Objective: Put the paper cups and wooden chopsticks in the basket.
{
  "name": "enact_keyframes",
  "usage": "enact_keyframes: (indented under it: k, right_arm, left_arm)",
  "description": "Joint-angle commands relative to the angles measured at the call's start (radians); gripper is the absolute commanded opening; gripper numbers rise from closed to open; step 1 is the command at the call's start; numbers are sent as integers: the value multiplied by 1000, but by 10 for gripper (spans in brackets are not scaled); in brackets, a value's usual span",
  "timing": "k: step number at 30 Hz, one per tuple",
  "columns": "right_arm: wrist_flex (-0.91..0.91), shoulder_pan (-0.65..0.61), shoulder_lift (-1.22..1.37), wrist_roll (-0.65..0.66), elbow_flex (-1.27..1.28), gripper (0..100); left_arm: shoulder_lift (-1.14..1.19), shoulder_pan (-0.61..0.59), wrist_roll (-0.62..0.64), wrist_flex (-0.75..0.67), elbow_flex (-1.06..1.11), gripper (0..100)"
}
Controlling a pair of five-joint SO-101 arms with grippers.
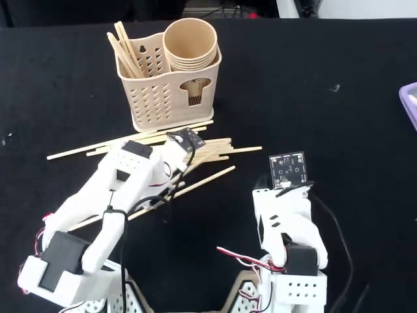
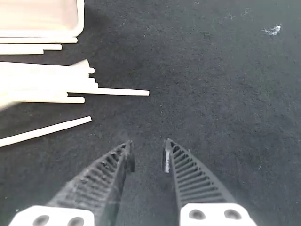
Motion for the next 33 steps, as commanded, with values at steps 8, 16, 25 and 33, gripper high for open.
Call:
enact_keyframes:
  k: [8, 16, 25, 33]
  right_arm:
    - [-21, -12, -67, 11, -7, 114]
    - [-21, -12, -67, 11, -7, 114]
    - [-21, -12, -67, 11, -8, 114]
    - [-21, -12, -67, 11, -10, 114]
  left_arm:
    - [-38, 1, -41, 52, 4, 205]
    - [-48, -1, -44, 51, -5, 205]
    - [-38, 5, -41, -61, 18, 147]
    - [-37, 1, -41, -74, 38, 147]
